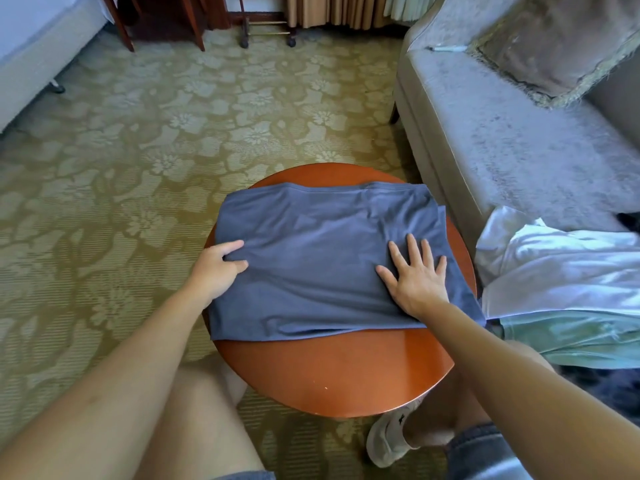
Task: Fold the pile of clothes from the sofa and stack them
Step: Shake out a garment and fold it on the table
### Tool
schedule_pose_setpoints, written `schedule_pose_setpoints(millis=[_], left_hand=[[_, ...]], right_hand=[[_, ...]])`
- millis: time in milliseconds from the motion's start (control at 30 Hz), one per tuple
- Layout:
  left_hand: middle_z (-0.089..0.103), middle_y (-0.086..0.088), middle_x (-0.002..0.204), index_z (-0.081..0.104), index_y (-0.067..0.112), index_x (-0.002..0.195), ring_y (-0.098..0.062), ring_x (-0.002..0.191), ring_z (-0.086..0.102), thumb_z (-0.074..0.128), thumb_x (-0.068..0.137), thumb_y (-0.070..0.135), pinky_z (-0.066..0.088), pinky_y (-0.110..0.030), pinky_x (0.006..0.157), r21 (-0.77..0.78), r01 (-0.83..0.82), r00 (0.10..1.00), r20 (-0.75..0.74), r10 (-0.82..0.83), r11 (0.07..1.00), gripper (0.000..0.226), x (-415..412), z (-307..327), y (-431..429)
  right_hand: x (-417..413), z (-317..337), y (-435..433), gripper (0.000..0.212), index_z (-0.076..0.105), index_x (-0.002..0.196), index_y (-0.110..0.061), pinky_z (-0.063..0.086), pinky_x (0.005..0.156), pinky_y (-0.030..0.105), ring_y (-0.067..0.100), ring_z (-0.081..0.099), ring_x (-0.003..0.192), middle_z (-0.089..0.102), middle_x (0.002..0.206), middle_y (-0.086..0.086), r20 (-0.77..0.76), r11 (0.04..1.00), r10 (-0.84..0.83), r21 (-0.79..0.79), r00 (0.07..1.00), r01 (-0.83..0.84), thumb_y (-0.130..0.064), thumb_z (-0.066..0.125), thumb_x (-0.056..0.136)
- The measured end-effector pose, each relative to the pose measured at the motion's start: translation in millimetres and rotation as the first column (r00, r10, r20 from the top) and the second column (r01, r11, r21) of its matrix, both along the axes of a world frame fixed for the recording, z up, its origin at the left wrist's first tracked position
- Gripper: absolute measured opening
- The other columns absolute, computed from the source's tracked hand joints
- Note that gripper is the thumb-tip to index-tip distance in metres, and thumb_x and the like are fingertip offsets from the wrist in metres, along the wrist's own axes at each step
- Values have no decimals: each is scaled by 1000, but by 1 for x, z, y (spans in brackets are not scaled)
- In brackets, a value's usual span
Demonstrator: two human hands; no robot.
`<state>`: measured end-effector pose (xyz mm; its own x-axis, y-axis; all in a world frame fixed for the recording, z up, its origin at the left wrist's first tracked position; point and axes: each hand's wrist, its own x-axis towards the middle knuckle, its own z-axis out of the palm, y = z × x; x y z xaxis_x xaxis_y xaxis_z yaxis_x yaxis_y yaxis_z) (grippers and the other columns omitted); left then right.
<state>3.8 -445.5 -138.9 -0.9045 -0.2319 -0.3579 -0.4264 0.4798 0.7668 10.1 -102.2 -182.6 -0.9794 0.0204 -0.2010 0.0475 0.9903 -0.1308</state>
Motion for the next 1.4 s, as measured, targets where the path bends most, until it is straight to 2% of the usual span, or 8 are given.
schedule_pose_setpoints(millis=[300,533,633,733,933,1067,1233,1400], left_hand=[[39,2,149,30,22,152,-13,125,45,65,85,-3,39,-27,96,133,254,966,23,-259,958,80,-15,100,30],[25,2,158,21,25,154,-20,140,33,71,84,13,36,-31,107,-85,506,863,51,-503,858,87,-20,133,168],[47,1,142,8,27,155,-23,120,57,73,84,17,52,-37,94,116,579,810,26,-585,807,97,-4,114,239],[50,13,126,10,33,154,-24,110,62,65,90,22,53,-37,89,234,490,864,-4,-503,840,84,12,84,273],[8,-9,161,7,18,155,-30,148,5,41,99,46,14,-46,119,-520,548,821,189,-538,655,70,53,-5,231],[-11,-2,163,-3,21,155,-23,149,-13,27,96,64,0,-52,118,-605,561,793,197,-576,565,80,55,-28,209],[-16,2,162,-6,21,155,-19,148,-17,25,92,71,1,-53,119,-634,601,740,210,-639,486,86,49,-29,182],[-10,1,163,-2,24,155,-21,149,-12,28,88,75,-1,-53,119,-715,548,752,194,-631,434,89,31,-26,129]], right_hand=[[17,33,6,44,53,136,-12,35,104,41,34,46,123,47,136,14,-220,805,-384,-554,897,209,-33,50,97],[36,36,51,54,51,129,-15,51,85,41,27,61,101,63,110,8,312,266,-448,-848,838,458,-56,34,99],[35,37,63,42,47,122,-22,46,86,36,18,59,92,62,104,7,497,-37,-376,-851,782,524,-55,31,100],[32,31,73,59,59,122,-16,44,99,34,15,61,103,66,114,4,516,-75,-364,-846,775,528,-63,43,92],[27,30,77,42,54,133,-9,42,105,39,27,55,120,58,132,10,299,425,-364,-789,882,443,-20,55,93],[36,46,60,28,65,116,-5,42,92,36,32,57,109,61,118,16,-305,861,-251,-504,919,68,-10,53,90],[8,32,12,44,48,138,-6,38,103,42,31,42,132,43,145,13,-55,876,424,-228,904,-425,-23,48,98],[-45,27,30,69,12,152,-3,21,115,49,35,12,147,6,159,19,66,995,-84,-43,994,87,-37,41,100]])
